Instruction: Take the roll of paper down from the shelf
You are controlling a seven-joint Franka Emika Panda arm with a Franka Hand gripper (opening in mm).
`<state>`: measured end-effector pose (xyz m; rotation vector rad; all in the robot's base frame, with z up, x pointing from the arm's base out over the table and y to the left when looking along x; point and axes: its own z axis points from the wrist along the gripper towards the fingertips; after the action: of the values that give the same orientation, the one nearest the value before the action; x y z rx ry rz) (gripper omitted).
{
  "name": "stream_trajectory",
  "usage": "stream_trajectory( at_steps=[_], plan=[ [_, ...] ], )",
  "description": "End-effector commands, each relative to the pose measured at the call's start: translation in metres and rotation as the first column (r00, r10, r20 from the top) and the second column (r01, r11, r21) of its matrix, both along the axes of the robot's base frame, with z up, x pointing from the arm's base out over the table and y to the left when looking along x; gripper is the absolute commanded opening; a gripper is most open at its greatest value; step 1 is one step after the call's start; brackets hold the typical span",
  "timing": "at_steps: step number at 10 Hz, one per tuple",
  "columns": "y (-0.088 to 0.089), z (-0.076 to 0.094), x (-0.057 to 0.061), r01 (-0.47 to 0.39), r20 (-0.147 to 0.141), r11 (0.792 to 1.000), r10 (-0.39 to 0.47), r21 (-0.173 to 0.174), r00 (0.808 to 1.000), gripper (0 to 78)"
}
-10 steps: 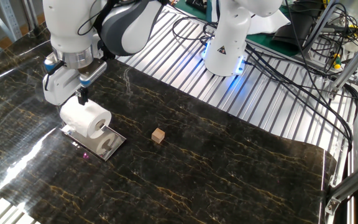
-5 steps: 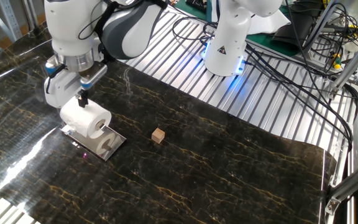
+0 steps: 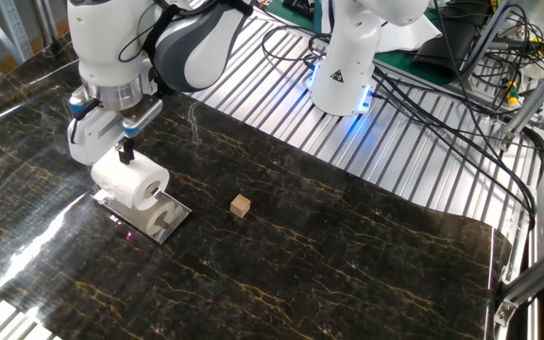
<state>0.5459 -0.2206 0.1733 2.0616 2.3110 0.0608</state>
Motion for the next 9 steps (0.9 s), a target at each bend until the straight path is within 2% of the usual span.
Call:
stream_trajectory(
  at_steps=[1,3,4,9],
  plan=[
    [-0.0007,0.0006,0.0007,0.003,0.000,1.000,-0.003,-0.003,1.000,0.0],
    [-0.0007,0.0006,0.0007,0.013,0.000,1.000,-0.013,-0.005,1.000,0.0],
    [-0.0007,0.0006,0.0007,0.014,0.002,1.000,-0.014,-0.005,1.000,77.5],
    [-0.0007,0.0006,0.0007,0.014,0.002,1.000,-0.014,-0.005,1.000,77.5]
  ],
)
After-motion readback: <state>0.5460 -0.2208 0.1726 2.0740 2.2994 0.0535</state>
